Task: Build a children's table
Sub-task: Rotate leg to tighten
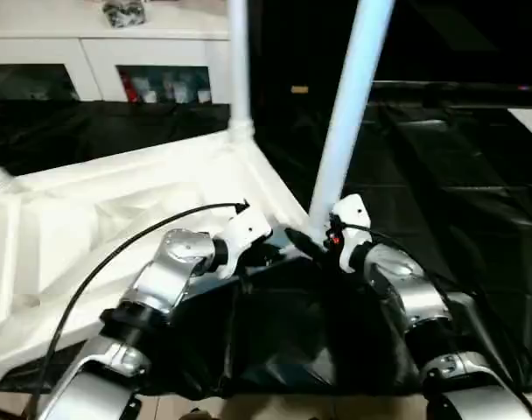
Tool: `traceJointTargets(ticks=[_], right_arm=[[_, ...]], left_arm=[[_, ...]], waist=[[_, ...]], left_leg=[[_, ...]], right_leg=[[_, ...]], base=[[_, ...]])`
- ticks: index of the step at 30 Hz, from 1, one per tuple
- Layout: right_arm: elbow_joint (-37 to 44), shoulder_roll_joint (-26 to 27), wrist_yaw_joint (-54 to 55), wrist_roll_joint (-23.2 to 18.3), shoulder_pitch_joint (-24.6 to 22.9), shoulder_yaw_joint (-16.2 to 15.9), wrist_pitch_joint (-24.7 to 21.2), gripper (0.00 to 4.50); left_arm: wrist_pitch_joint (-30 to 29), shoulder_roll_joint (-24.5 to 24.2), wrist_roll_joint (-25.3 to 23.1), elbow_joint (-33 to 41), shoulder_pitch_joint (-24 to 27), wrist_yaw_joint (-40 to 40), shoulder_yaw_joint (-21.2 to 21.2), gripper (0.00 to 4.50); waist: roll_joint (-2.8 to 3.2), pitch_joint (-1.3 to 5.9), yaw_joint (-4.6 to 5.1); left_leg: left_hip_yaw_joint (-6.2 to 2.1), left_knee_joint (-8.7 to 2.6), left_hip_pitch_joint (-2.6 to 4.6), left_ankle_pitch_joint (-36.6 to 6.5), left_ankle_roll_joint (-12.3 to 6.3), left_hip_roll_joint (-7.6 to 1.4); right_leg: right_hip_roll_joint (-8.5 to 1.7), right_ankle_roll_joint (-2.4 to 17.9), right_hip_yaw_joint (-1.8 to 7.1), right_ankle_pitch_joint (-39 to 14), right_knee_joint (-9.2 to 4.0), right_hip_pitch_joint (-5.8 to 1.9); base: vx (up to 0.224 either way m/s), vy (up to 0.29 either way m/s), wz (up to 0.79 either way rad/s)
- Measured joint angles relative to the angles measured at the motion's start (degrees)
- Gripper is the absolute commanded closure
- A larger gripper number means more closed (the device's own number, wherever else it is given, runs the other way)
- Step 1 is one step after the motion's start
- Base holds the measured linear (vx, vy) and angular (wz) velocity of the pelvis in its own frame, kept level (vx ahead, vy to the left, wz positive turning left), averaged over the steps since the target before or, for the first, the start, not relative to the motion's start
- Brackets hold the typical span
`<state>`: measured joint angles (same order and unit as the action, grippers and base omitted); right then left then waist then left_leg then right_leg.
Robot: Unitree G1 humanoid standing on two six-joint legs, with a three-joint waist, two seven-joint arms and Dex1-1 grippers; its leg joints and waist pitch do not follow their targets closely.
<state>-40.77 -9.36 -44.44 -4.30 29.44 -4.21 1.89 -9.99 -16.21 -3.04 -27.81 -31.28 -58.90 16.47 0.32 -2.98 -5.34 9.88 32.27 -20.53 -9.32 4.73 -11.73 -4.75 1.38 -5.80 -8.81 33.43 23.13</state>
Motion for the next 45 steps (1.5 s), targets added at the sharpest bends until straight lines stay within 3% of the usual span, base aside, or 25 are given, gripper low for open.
traceJointTargets(ticks=[9, 11, 21, 26, 30, 34, 39, 44, 45], right_arm=[[9.4, -7.5, -19.8, -2.9, -4.8, -5.1, -2.9, 0.59], [11.4, -8.3, -22.1, -3.4, -5.9, -5.8, -3.8, 0.85], [16.4, -10.0, -26.3, -4.6, -8.7, -7.6, -6.3, 1.66], [16.8, -9.5, -25.4, -4.6, -9.0, -7.5, -6.3, 1.73], [12.9, -5.2, -14.2, -3.6, -7.9, -3.6, -6.2, 1.75], [8.7, -1.4, -2.5, -2.1, -5.2, -1.3, -6.6, 1.75], [2.1, 5.4, 17.3, 0.1, -0.3, 2.2, -6.8, 1.76], [-2.1, 9.0, 26.8, 0.6, 2.4, 4.7, -5.1, 1.76], [-2.4, 9.0, 27.1, 0.7, 2.4, 4.8, -4.2, 1.41]], left_arm=[[2.1, -5.5, 2.6, 1.8, 1.4, -11.2, 1.0, 4.5], [2.1, -6.4, 3.3, 2.2, 1.6, -13.1, 1.5, 4.5], [1.8, -8.6, 3.8, 4.1, 2.4, -18.4, 2.6, 4.5], [1.8, -7.8, 3.7, 4.0, 2.4, -17.6, 2.7, 4.5], [0.2, -4.7, 2.5, 2.4, 2.3, -9.3, 0.6, 4.5], [-1.5, -1.6, 1.1, 1.0, 1.3, -2.6, -0.3, 4.5], [-3.7, 3.6, -2.0, -2.2, -1.3, 8.6, -1.0, 4.5], [-4.5, 6.3, -3.6, -2.5, -1.7, 13.9, -1.0, 4.5], [-4.4, 6.6, -3.6, -2.5, -1.7, 14.3, -1.0, 4.5]], waist=[[-0.02, -0.01, -1.52], [-0.02, -0.01, -1.66], [-0.02, -0.01, -2.62], [-0.02, -0.01, -2.75], [-0.03, 0.0, -2.46], [-0.04, 0.0, -0.85], [-0.01, 0.01, 0.22], [-0.01, 0.01, 0.31], [-0.01, 0.01, 0.28]], left_leg=[[0.13, 0.18, -0.06, 0.0, -0.03, -0.08], [0.15, 0.16, -0.04, 0.0, -0.03, -0.08], [0.15, 0.17, 0.02, 0.0, -0.02, -0.08], [0.15, 0.16, 0.03, 0.0, -0.02, -0.08], [0.15, 0.18, 0.23, 0.0, -0.01, -0.06], [0.12, 0.21, 0.34, 0.0, -0.01, -0.01], [0.09, 0.17, 0.36, 0.0, -0.01, 0.01], [0.09, 0.17, 0.27, 0.0, -0.01, 0.03], [0.09, 0.17, 0.24, 0.0, -0.01, 0.05]], right_leg=[[-0.01, 0.0, 0.06, 0.0, -0.01, -0.07], [-0.01, -0.2, 0.09, -0.2, -0.01, -0.09], [-0.01, -0.3, 0.11, -0.2, 0.0, -0.19], [-0.01, -0.3, 0.11, -0.2, 0.02, -0.19], [-0.01, -0.3, 0.13, -0.2, 0.04, -0.32], [-0.05, -0.3, 0.1, -0.2, -0.01, -0.31], [-0.06, -0.3, 0.06, -0.2, -0.13, -0.32], [-0.06, -0.3, 0.08, -0.2, -0.29, -0.33], [-0.07, -0.3, 0.11, -0.2, -0.29, -0.33]], base=[[0.0, 0.0, 0.0], [0.0, 0.0, 0.0], [0.0, 0.0, 0.0], [0.0, 0.0, 0.0], [0.0, 0.0, 0.0], [0.0, 0.0, 0.0], [0.0, 0.0, 0.0], [0.0, 0.0, 0.0], [0.0, 0.0, 0.0]])
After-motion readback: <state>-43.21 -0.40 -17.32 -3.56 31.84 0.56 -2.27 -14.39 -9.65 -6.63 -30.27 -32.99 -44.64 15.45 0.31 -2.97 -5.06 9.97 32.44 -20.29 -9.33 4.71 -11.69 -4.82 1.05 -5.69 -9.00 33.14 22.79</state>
